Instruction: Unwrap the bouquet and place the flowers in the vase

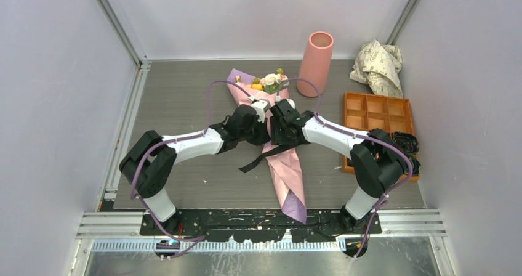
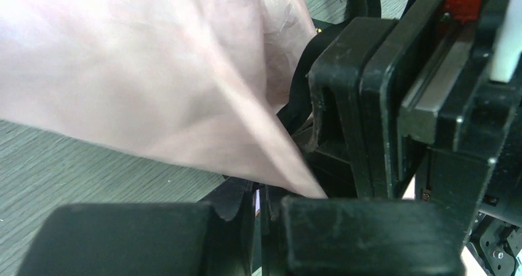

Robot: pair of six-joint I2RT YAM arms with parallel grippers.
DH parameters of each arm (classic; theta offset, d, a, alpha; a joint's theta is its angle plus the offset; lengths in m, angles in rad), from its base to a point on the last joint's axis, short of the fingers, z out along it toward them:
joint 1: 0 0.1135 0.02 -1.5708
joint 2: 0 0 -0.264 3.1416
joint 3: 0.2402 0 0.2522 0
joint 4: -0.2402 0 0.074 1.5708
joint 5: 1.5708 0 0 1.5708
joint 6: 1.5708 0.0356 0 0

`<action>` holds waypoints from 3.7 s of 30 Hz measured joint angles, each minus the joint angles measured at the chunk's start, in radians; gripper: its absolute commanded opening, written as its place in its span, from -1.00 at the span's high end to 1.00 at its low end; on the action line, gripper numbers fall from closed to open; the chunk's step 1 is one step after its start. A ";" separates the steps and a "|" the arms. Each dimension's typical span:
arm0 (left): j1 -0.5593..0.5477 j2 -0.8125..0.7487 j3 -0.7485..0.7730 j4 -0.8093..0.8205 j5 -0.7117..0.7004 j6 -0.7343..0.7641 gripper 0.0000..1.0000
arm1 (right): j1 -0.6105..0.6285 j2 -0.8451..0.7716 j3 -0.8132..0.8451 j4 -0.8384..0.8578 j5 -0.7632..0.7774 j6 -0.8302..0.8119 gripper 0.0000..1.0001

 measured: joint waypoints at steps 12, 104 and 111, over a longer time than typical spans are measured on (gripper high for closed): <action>0.014 -0.063 -0.028 -0.024 -0.017 0.001 0.90 | 0.026 0.038 0.019 -0.014 0.002 -0.027 0.14; 0.190 -0.069 -0.123 0.061 0.299 -0.027 0.81 | -0.128 -0.098 0.021 -0.137 0.327 0.091 0.98; 0.222 -0.107 -0.142 -0.029 0.242 0.003 0.82 | -0.233 -0.107 0.002 -0.191 0.387 0.128 0.99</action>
